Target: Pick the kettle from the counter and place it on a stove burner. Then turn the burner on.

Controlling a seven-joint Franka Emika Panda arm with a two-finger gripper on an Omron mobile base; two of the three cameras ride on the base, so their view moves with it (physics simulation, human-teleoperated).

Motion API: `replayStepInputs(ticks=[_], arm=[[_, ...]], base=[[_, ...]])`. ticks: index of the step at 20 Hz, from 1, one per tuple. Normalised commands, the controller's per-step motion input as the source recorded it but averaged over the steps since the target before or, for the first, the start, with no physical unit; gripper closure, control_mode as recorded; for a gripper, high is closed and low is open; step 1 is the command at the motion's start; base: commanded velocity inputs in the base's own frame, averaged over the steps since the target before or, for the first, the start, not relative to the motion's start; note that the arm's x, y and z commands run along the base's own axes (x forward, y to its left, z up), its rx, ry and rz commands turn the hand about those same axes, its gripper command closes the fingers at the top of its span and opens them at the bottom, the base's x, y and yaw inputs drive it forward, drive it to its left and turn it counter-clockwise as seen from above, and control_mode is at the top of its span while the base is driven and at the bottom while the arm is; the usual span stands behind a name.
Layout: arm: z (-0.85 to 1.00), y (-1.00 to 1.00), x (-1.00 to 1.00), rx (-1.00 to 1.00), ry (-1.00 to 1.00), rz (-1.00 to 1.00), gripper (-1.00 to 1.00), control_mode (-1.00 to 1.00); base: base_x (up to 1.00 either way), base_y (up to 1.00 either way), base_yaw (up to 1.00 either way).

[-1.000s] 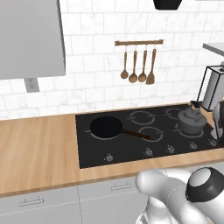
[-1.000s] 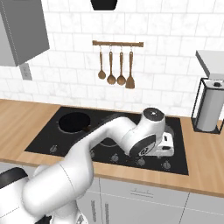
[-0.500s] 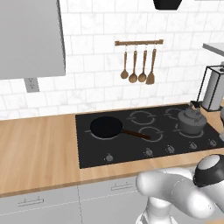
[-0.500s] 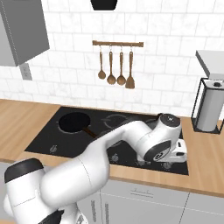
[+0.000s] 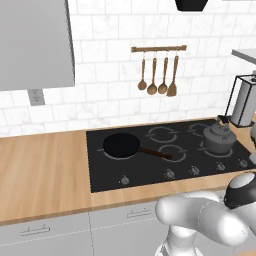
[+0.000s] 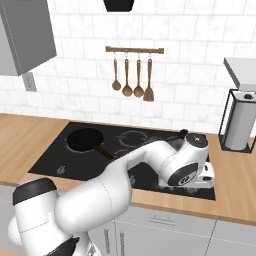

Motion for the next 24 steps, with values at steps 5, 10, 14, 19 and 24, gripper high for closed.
replayStepInputs(ticks=[5,10,14,19,24], arm=[[-0.47,0.00,0.29,0.00,0.01,0.00,-1.00,-1.00],[-0.20,-0.02,0.46,0.00,0.02,0.00,-1.00,-1.00],[-0.04,-0.27,0.47,0.00,0.02,0.00,-1.00,-1.00],[-0.15,-0.45,0.27,0.01,0.00,0.00,-1.00,-1.00],[-0.14,-0.37,0.09,0.03,0.00,0.00,-1.00,-1.00]], base=[[0.00,0.00,0.00],[0.00,0.00,0.00],[0.00,0.00,0.00],[0.00,0.00,0.00],[0.00,0.00,0.00]])
